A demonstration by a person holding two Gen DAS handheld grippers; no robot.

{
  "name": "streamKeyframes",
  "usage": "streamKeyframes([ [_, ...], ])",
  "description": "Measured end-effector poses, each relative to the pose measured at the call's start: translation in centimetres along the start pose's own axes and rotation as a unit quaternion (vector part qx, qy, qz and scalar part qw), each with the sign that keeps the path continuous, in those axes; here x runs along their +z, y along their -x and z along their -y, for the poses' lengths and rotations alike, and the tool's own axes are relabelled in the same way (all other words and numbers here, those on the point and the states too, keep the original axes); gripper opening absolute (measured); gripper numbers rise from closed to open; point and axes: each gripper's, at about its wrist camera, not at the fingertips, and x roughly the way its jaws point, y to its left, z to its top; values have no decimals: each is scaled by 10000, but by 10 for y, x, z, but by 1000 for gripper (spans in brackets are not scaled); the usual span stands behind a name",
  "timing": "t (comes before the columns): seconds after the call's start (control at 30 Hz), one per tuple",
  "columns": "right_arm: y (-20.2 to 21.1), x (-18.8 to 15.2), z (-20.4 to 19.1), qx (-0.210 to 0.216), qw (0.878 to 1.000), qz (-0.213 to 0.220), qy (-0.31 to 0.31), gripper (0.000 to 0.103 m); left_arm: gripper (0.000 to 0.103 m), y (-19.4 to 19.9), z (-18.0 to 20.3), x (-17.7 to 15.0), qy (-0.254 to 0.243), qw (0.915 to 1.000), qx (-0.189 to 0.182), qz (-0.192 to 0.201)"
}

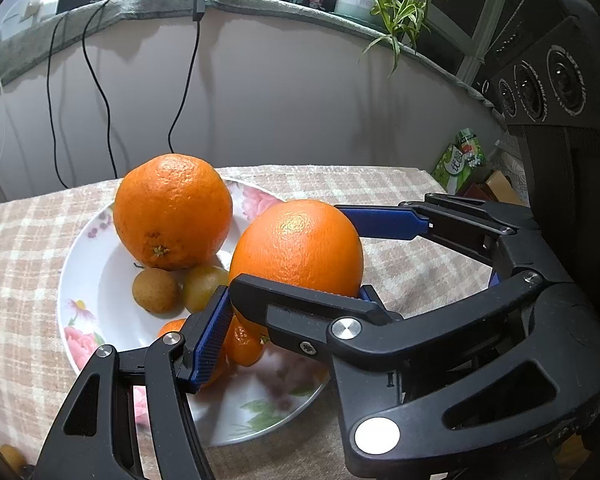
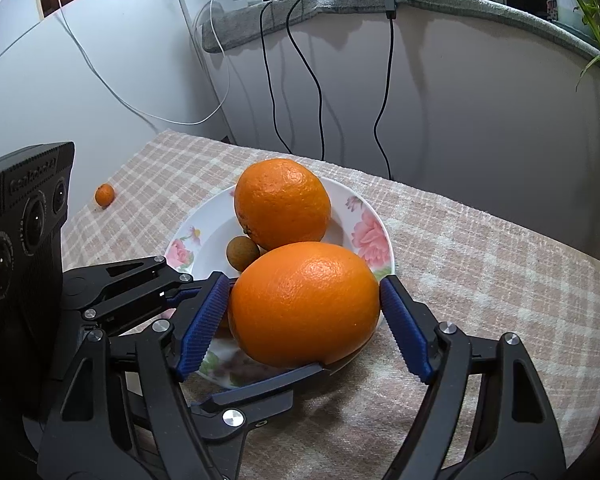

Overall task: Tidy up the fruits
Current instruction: 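Lower the large orange onto the plate and open the right gripper, then move both open grippers back toward the kiwi and dark plums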

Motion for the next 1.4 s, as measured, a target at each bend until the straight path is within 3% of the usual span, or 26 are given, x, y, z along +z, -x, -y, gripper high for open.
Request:
streamKeyframes([
  [0.2, 4, 2, -4, -98, 9999, 84, 70, 80, 64, 2, 0, 0, -31, 9999, 114, 8],
  [0.33, 6, 2, -3, -176, 9998, 101, 26, 81, 71, 9, 0, -1, -39, 9998, 181, 85],
  [0.97, 40, 0, -8, -329, 9978, 476, -307, 84, 71, 53, -15, -17, 76, 9989, 327, 340],
  [1.4, 63, -3, -37, -358, 9953, 884, -189, 84, 71, 89, -27, -32, 180, 9971, 440, 590],
])
